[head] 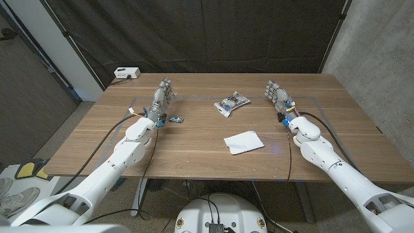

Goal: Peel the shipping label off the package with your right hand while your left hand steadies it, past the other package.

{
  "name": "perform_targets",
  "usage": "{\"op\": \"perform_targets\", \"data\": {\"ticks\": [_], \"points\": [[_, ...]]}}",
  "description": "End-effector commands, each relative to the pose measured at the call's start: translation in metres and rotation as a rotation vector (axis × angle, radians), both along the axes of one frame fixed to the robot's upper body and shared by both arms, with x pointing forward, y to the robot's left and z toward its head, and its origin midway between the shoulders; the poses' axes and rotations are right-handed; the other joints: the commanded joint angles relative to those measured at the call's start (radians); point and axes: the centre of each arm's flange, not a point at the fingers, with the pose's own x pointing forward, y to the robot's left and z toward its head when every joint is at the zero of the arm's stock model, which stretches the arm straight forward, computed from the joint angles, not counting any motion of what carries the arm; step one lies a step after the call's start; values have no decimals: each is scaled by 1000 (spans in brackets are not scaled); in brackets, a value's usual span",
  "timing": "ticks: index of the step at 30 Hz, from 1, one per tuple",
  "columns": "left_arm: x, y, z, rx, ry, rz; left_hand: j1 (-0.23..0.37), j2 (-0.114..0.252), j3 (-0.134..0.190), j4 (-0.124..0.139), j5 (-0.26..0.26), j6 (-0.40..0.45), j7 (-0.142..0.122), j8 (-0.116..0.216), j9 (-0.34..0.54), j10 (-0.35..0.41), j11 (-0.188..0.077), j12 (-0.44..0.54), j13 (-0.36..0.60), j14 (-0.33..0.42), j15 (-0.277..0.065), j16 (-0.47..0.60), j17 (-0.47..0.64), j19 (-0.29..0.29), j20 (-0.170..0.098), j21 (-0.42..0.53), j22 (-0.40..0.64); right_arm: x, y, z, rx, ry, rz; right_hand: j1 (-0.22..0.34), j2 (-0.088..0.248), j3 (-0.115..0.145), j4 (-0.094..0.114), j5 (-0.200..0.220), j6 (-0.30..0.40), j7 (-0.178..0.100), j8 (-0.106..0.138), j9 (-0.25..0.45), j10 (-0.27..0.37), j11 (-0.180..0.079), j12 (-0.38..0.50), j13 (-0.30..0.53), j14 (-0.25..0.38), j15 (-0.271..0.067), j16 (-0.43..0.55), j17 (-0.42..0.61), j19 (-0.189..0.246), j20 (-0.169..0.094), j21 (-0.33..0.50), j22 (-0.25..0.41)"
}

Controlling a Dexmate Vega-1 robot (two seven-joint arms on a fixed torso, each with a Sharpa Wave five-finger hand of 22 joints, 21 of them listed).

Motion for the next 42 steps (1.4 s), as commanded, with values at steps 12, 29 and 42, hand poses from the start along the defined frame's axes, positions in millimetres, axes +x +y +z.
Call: {"op": "perform_targets", "data": {"ticks": [12, 29, 42], "points": [[4, -6, 4, 30, 7, -41, 6, 66, 1, -2, 12, -165, -23, 17, 7, -130, 31, 31, 6, -133, 67, 32, 11, -209, 82, 15, 7, -52, -5, 7, -215, -87, -151, -16, -33, -19, 10, -3, 30, -22, 7, 5, 35, -5, 15, 3, 30, 11, 12, 9, -10, 52, -4, 8], [11, -16, 20, 83, -24, -128, 13, 61, 0, -7, 15, -134, -26, 19, 8, -80, 42, 44, 9, -71, 74, 47, 15, -182, 83, 19, 8, -110, 19, 3, -462, -118, -328, -23, -46, -27, 10, -5, 38, -26, 4, 6, 56, -15, 20, 4, 60, 1, 18, 10, 0, 62, -4, 10], [15, -20, 27, 111, -45, -204, 18, 59, 0, -9, 16, -117, -27, 21, 8, -60, 49, 48, 11, -52, 70, 50, 17, -169, 85, 21, 8, -163, 43, -10, -573, -155, -468, -18, -52, -29, 6, -5, 67, -31, 9, 6, 96, -31, 32, 4, 91, -19, 21, 10, 23, 62, 2, 11]]}}
